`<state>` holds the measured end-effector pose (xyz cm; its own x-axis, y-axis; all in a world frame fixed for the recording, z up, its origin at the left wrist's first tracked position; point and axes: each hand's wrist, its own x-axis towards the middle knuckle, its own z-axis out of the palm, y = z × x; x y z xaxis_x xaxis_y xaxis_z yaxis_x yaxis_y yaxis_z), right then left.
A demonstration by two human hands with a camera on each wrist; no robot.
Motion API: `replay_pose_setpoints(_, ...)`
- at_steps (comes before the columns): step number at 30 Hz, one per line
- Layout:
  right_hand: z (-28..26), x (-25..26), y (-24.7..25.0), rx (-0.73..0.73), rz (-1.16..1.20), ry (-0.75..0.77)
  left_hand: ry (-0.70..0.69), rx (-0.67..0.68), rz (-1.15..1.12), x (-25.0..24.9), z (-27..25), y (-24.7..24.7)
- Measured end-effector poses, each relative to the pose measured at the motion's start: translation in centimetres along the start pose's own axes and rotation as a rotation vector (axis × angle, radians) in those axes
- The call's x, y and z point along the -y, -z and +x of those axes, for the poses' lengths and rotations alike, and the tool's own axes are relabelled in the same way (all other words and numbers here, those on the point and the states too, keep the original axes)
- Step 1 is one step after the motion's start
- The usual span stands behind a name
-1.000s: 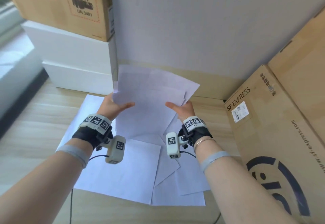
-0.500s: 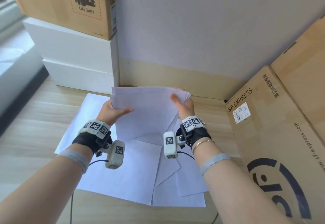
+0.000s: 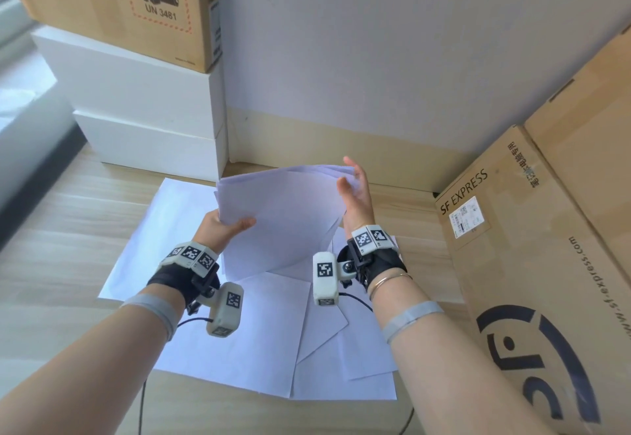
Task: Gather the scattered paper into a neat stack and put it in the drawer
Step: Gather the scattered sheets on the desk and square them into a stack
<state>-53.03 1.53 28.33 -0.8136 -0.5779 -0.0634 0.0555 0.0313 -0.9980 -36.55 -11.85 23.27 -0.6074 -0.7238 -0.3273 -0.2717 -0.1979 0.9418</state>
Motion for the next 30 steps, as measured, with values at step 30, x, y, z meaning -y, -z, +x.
replay_pose_setpoints(30, -1.1, -10.9, -5.8, 0.358, -0.629, -0.367, 0.313, -0.193, 0.065, 7.1, -1.1, 7.2)
